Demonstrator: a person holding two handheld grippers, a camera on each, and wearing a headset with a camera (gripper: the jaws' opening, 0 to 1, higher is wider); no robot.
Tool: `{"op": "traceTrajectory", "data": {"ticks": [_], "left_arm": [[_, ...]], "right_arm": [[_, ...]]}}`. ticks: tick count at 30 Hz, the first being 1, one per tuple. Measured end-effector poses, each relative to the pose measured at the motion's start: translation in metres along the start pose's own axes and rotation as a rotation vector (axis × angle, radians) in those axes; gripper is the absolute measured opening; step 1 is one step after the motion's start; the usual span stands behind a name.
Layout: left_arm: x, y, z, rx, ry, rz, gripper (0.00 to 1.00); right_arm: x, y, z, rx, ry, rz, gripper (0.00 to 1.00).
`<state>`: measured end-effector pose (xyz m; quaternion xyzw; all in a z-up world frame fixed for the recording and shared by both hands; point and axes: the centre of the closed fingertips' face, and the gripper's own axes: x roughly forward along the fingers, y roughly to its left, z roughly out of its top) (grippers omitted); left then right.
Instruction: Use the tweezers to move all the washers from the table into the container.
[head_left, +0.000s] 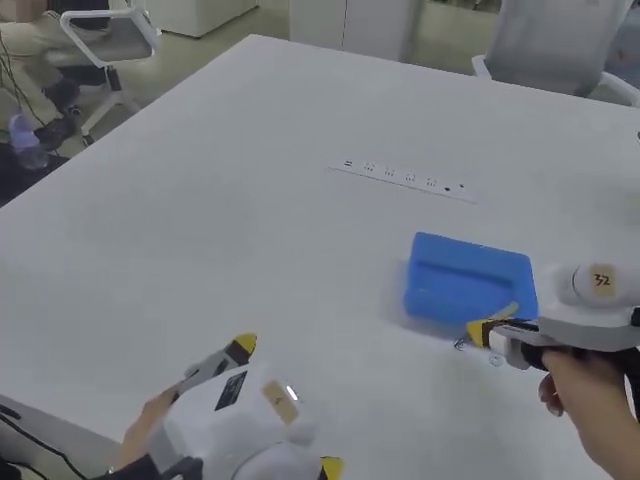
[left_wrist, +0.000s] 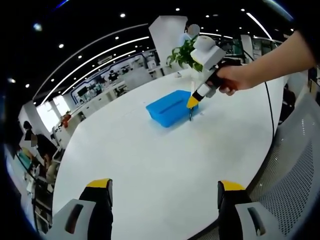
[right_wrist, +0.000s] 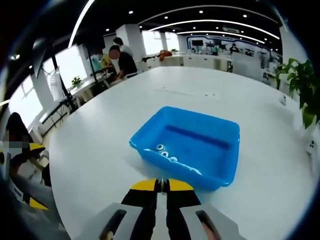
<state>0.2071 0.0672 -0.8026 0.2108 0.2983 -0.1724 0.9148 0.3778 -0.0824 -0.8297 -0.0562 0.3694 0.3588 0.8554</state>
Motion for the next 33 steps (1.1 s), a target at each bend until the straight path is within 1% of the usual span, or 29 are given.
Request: {"op": "traceTrajectory", "data": {"ticks": [2,3,4,8,10,12,14,20,24,30,33], "left_arm": [[0.000,0.001,0.000,0.001,0.002,0.003,0.88],[0.000,0.001,0.000,0.002,0.000,0.006,0.88],[0.000,0.001,0.000,0.001,-0.002,0.008,0.88],[-0.001,0.002,0.001,-0.001,-0.007,0.013,0.88],[-0.001,0.003,0.001,0.000,-0.008,0.014,0.88],[-0.001,0.003,0.001,0.001,-0.008,0.018,0.88],[-0.001,0.003,0.001,-0.001,-0.011,0.018,0.88],[-0.001,0.003,0.001,0.003,-0.012,0.018,0.88],[-0.001,0.003,0.002,0.004,-0.013,0.017,0.88],[-0.002,0.001,0.001,0.013,-0.009,0.014,0.88],[-0.002,0.002,0.001,0.008,-0.011,0.016,0.88]], "right_arm": [[0.000,0.000,0.000,-0.015,0.008,-0.003,0.02],[0.000,-0.001,0.000,-0.040,0.017,-0.017,0.02],[0.000,-0.001,0.001,-0.054,0.017,-0.018,0.02],[-0.003,0.005,0.004,-0.056,0.010,-0.005,0.02],[-0.007,0.008,0.009,-0.044,-0.009,0.000,0.02],[-0.011,0.011,0.014,-0.006,-0.034,0.023,0.02],[-0.015,0.012,0.018,0.017,-0.055,0.034,0.02],[-0.025,0.012,0.031,0.038,-0.101,0.038,0.02],[-0.030,0.013,0.039,0.020,-0.117,0.032,0.02],[-0.033,0.015,0.045,-0.016,-0.124,0.023,0.02],[-0.034,0.014,0.049,-0.061,-0.122,0.006,0.02]]}}
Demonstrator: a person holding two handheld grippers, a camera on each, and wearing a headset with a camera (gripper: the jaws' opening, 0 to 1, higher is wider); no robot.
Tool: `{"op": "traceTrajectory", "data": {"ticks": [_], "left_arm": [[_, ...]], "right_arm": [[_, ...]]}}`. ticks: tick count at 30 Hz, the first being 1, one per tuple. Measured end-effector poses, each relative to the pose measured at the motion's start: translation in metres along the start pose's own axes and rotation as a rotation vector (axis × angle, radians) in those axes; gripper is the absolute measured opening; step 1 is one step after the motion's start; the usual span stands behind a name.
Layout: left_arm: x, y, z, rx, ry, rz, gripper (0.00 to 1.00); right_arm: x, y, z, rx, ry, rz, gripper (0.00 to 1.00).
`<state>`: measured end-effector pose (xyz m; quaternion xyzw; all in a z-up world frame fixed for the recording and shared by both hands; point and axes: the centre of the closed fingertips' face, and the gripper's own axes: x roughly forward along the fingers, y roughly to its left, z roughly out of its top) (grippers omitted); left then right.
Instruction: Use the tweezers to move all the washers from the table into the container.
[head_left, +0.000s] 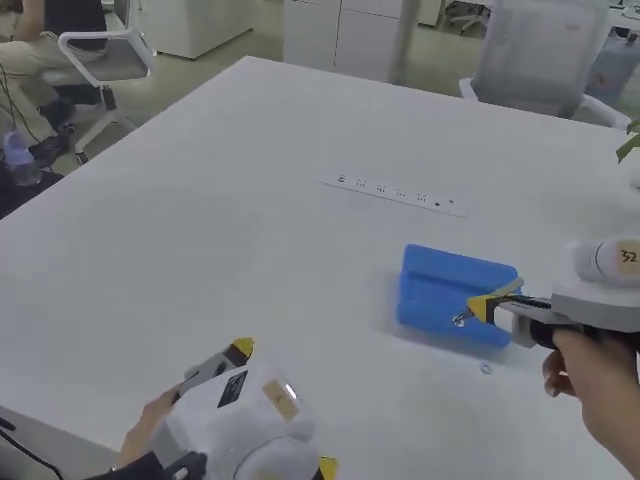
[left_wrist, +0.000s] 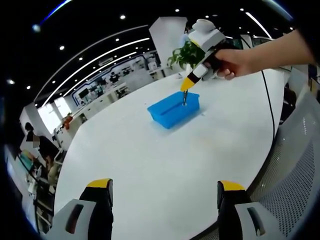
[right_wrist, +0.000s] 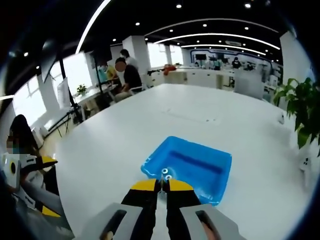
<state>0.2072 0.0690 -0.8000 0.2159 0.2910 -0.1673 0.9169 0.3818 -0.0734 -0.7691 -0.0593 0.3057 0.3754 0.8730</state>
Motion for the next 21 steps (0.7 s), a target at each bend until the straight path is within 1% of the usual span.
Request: {"op": "traceTrajectory", "data": {"ticks": [2,3,5,7,8,10,11,13,15,17,21], "left_arm": [[0.000,0.000,0.000,-0.001,-0.003,0.001,0.88],[0.000,0.000,0.001,-0.002,-0.005,0.002,0.88],[0.001,0.002,0.001,-0.009,-0.005,0.020,0.89],[0.003,0.008,0.002,-0.021,-0.011,0.067,0.88],[0.002,0.009,0.003,-0.021,-0.011,0.073,0.86],[0.001,0.010,0.002,-0.008,-0.007,0.071,0.82],[0.001,0.010,0.002,-0.006,-0.011,0.073,0.82],[0.001,0.007,0.002,-0.019,-0.009,0.056,0.84],[0.002,0.006,0.003,-0.022,-0.016,0.049,0.87],[0.002,0.005,0.004,-0.022,-0.017,0.045,0.87],[0.002,0.003,0.005,-0.035,-0.021,0.030,0.89]], "right_arm": [[0.000,0.000,0.003,-0.011,0.001,0.001,0.02],[0.001,-0.001,0.003,-0.028,0.004,-0.005,0.02],[0.002,-0.002,0.006,-0.060,0.007,-0.016,0.02],[0.003,-0.003,0.007,-0.066,0.008,-0.014,0.02],[0.003,-0.003,0.008,-0.066,0.006,-0.014,0.02],[0.004,-0.005,0.009,-0.064,0.004,-0.015,0.02],[0.005,-0.006,0.010,-0.063,0.004,-0.017,0.02],[0.006,-0.009,0.011,-0.060,0.003,-0.021,0.02],[0.008,-0.012,0.012,-0.051,0.002,-0.022,0.02],[0.010,-0.014,0.013,-0.042,0.002,-0.023,0.02],[0.016,-0.020,0.012,-0.050,0.013,-0.038,0.02]]}}
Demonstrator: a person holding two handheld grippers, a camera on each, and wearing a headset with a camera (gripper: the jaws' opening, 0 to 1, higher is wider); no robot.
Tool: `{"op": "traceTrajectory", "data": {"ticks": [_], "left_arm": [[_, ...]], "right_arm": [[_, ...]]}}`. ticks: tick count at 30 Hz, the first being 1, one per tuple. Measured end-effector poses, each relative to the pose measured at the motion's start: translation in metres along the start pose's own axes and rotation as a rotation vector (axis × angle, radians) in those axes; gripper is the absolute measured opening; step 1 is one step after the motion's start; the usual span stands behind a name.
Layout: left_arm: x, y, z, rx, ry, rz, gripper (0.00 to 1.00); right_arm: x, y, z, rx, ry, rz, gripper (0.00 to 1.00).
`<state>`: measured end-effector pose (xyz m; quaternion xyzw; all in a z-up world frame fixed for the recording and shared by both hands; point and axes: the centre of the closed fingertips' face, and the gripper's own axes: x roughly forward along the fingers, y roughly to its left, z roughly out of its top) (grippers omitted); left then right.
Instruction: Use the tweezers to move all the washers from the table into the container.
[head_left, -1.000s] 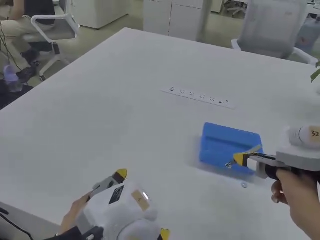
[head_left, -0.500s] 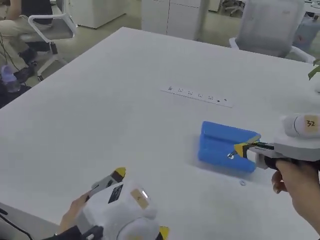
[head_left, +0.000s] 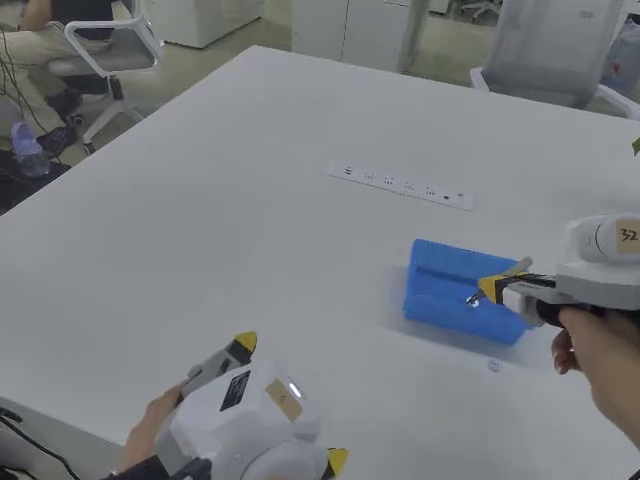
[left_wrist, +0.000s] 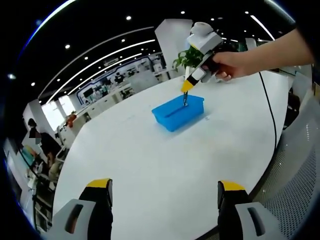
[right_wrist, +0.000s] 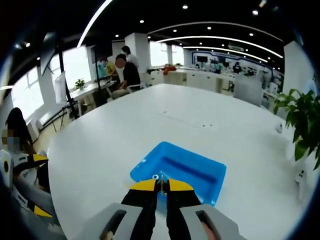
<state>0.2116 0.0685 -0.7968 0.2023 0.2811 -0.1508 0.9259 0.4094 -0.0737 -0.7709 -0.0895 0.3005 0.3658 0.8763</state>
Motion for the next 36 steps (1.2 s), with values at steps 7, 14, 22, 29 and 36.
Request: {"op": "traceTrajectory", "data": {"ticks": [7,14,22,29,36], "left_arm": [[-0.001,-0.004,0.004,-0.036,-0.021,-0.031,0.95],[-0.001,-0.005,0.009,-0.074,-0.047,-0.046,0.98],[-0.002,-0.004,0.013,-0.112,-0.074,-0.051,0.99],[-0.001,-0.004,0.012,-0.119,-0.070,-0.056,0.99],[-0.005,-0.005,0.025,-0.203,-0.144,-0.094,0.99]], "right_arm": [[0.014,-0.007,-0.009,0.014,0.036,0.000,0.02],[0.025,-0.013,-0.018,0.031,0.066,0.005,0.02],[0.033,-0.017,-0.026,0.047,0.084,0.008,0.02],[0.036,-0.019,-0.029,0.042,0.097,0.012,0.02],[0.040,-0.019,-0.031,0.044,0.109,0.024,0.02]]}}
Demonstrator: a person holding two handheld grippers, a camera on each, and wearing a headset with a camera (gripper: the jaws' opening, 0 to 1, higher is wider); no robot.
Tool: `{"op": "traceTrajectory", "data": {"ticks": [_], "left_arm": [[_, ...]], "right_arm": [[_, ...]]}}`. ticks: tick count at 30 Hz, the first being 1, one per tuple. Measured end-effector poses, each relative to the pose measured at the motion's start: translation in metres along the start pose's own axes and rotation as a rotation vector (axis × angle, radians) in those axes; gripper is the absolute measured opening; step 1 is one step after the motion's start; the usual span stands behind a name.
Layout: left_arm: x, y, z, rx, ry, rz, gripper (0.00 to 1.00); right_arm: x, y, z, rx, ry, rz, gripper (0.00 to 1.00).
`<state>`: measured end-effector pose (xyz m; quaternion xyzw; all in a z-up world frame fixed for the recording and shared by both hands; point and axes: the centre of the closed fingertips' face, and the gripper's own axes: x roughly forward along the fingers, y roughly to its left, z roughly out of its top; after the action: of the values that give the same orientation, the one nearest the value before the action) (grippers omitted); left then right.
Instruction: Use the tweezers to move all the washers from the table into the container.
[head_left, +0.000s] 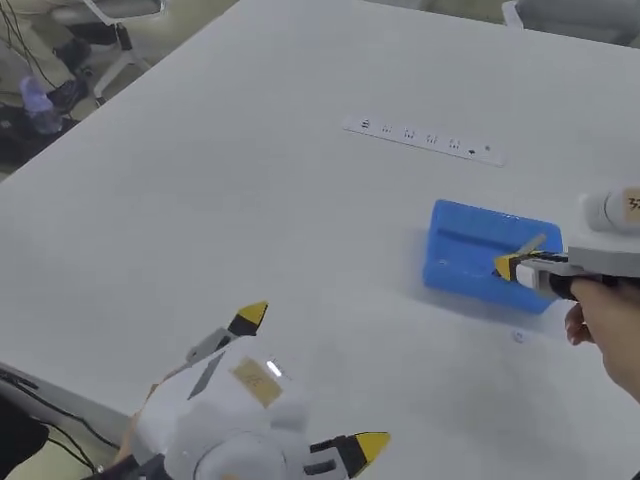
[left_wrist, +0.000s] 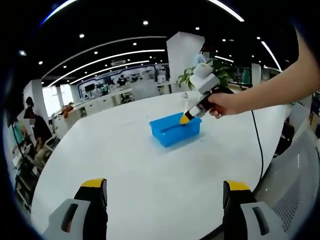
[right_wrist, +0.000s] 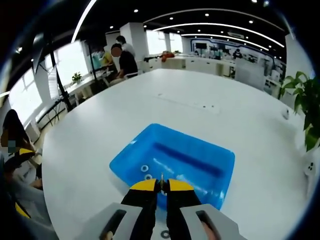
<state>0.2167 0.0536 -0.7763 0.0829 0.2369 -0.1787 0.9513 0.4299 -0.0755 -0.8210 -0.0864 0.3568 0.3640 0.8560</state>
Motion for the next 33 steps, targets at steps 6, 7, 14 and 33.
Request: {"op": "traceTrajectory", "data": {"ticks": [6,7,14,33], "left_arm": [[-0.004,-0.004,0.023,-0.122,-0.133,-0.046,0.99],[-0.005,-0.004,0.025,-0.137,-0.150,-0.050,0.99],[-0.010,-0.005,0.038,-0.189,-0.220,-0.071,0.99],[-0.011,-0.010,0.036,-0.121,-0.193,-0.057,0.99]], "right_arm": [[0.003,-0.001,-0.002,0.000,0.010,0.000,0.02],[0.003,-0.001,-0.002,0.002,0.013,0.000,0.02],[0.003,-0.004,-0.002,0.050,0.011,0.002,0.03],[-0.056,0.000,0.021,0.080,-0.153,-0.049,0.03]]}}
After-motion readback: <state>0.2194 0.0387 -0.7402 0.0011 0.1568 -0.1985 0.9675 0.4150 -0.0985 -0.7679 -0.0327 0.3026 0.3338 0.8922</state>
